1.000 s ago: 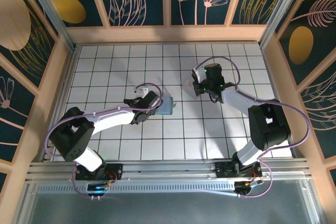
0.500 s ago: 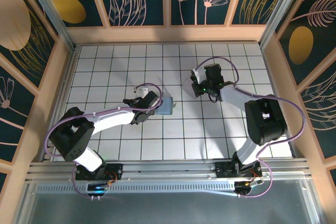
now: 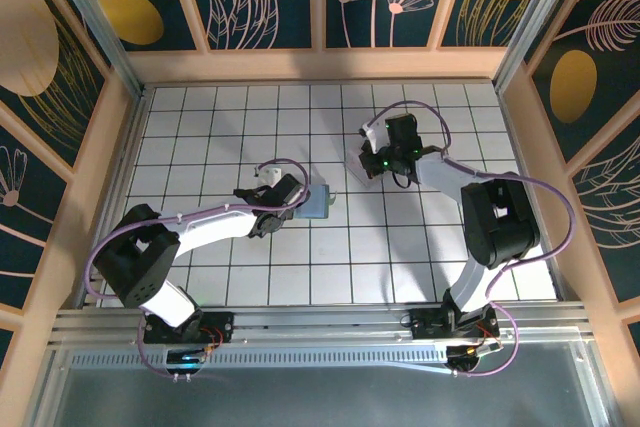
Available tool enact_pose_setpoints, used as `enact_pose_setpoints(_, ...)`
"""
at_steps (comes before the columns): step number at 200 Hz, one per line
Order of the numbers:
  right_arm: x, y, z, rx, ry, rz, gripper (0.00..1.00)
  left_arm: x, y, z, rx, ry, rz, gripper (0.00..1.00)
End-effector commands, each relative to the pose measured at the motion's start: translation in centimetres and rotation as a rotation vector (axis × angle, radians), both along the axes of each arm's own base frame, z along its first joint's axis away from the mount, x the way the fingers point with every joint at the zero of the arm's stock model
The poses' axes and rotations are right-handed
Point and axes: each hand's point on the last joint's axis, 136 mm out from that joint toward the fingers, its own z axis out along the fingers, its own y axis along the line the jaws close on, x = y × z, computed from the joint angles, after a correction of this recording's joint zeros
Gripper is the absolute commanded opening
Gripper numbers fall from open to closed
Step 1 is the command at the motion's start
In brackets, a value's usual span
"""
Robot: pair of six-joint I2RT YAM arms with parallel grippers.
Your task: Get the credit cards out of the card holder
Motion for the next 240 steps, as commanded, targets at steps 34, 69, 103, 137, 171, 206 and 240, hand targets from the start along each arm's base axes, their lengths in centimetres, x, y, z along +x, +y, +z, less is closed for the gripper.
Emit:
enact_pose_setpoints(34, -0.1, -0.1, -0.5, -0.011, 0.030, 0.009, 0.00, 0.3, 0.8, 1.5, 0.013, -0.033, 0.024, 0.99)
enact_pose_setpoints(69, -0.4, -0.5, -1.0, -0.024, 0.048, -0.002, 0.00, 0.3, 0.7, 1.5, 0.012, -0.033, 0.025, 0.99)
enact_pose_setpoints(103, -0.7, -1.0, -0.9, -0.030, 0.047, -0.023, 0.00, 0.2, 0.9, 1.4, 0.015, -0.032, 0.027, 0.99)
enact_pose_setpoints(137, -0.9, -1.4, -0.4, -0.022, 0.039, -0.036, 0.00, 0.1, 1.0, 1.5, 0.016, -0.034, 0.029, 0.99)
enact_pose_setpoints(171, -1.1, -1.7, -0.1, -0.017, 0.035, -0.042, 0.00, 0.1, 1.1, 1.8, 0.010, -0.043, 0.032, 0.99)
enact_pose_setpoints(206, -1.1, -1.8, -0.2, -0.020, 0.046, -0.040, 0.00, 0.0, 1.2, 1.9, 0.012, -0.045, 0.034, 0.99)
enact_pose_setpoints(240, -1.3, -1.2, -0.8, -0.008, 0.076, -0.014, 0.00, 0.0, 1.3, 2.0, 0.013, -0.047, 0.035, 0.99)
